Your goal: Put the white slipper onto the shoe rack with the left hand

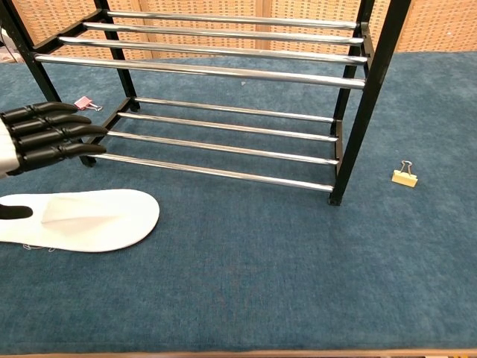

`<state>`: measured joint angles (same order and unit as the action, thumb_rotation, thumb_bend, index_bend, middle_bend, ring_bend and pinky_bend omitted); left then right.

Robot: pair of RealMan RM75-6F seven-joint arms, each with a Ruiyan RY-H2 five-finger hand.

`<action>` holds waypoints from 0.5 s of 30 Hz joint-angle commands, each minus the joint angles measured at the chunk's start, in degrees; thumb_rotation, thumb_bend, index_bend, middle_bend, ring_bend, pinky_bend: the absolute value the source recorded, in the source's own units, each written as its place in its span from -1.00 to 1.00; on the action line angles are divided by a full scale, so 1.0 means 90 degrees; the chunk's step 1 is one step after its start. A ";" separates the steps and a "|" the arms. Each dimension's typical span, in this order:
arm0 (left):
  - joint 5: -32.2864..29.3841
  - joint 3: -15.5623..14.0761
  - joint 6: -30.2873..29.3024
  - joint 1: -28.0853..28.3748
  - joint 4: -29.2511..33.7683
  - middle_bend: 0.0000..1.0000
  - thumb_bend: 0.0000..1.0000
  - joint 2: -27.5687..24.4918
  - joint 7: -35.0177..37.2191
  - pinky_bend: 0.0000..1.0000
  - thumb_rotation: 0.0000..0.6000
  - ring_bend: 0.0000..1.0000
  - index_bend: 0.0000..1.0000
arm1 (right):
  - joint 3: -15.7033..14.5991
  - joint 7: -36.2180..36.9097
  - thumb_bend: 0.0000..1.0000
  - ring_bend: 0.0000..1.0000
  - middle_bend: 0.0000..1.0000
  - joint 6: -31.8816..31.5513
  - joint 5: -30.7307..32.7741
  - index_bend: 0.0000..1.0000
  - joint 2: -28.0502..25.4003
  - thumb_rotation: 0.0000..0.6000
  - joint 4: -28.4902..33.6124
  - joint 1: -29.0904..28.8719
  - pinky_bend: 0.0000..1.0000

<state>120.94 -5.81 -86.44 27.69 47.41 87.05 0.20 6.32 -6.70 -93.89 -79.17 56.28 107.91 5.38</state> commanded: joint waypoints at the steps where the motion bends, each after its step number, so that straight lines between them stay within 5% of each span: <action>1: 0.0017 -0.0063 0.0108 0.0125 -0.0052 -1.00 -0.90 0.0091 -0.0169 -1.00 1.00 -1.00 -1.00 | 0.0003 0.0027 -1.00 -1.00 -1.00 -0.0017 -0.0006 -1.00 -0.0011 1.00 -0.0004 0.0010 -1.00; 15: -0.0112 -0.0315 0.0306 0.0361 -0.0525 -1.00 -0.76 0.0559 -0.0383 -0.90 1.00 -1.00 -1.00 | 0.0014 0.0088 -1.00 -1.00 -1.00 -0.0002 0.0033 -1.00 -0.0028 1.00 0.0013 0.0017 -1.00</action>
<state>119.89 -8.39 -83.54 30.78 43.02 91.77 -2.97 6.45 -5.91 -93.91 -78.87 56.03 108.03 5.54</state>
